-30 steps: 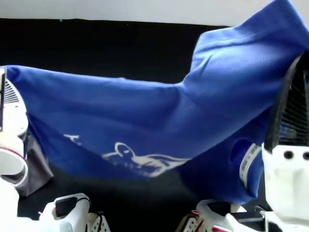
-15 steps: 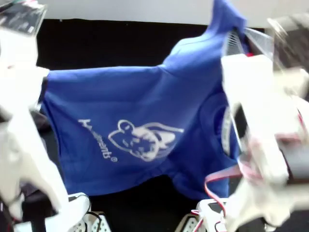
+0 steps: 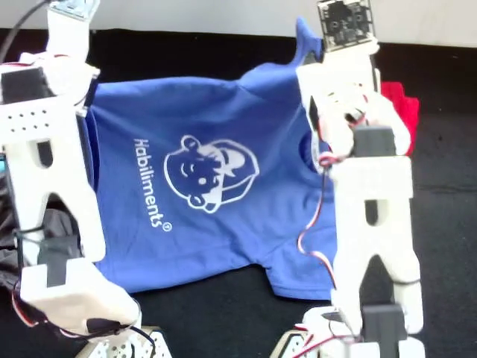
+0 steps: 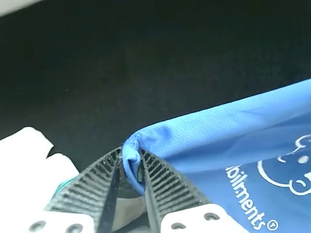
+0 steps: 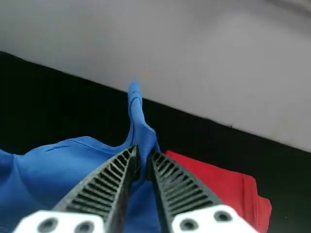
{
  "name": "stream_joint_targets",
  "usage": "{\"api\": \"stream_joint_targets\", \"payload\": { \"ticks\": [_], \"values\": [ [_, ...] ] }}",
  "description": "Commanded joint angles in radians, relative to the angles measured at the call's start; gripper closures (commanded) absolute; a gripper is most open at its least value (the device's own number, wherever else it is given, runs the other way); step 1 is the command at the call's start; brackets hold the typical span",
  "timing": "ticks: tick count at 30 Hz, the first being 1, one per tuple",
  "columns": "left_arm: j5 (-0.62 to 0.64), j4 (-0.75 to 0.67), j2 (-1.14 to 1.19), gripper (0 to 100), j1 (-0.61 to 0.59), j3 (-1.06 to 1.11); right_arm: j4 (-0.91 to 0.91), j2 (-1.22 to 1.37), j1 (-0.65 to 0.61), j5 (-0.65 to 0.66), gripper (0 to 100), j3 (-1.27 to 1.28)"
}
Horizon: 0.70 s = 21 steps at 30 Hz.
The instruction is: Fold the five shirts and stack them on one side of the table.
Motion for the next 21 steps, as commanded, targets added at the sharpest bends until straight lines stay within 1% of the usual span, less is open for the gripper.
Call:
{"api": "stream_joint_targets", "payload": {
  "ticks": [1,5,9,12,18,21],
  "values": [
    [-0.011,-0.023,0.053,99,0.024,0.002,-0.007,0.09,0.007,0.003,99.3,-0.007],
    [-0.011,-0.029,0.148,99,0.024,0.002,-0.001,0.211,-0.005,0.0,99.3,-0.002],
    [-0.011,-0.026,0.243,99,0.024,0.002,-0.001,0.321,-0.005,-0.115,99.3,-0.001],
    [-0.011,-0.017,0.282,99,0.024,0.002,0.041,0.363,-0.007,-0.157,99.3,-0.007],
    [-0.011,0.084,0.283,99,0.019,0.002,0.142,0.363,-0.002,-0.155,99.3,-0.002],
    [-0.021,0.18,0.283,99,0.018,0.002,0.259,0.357,-0.002,-0.153,99.3,-0.01]
  ]
}}
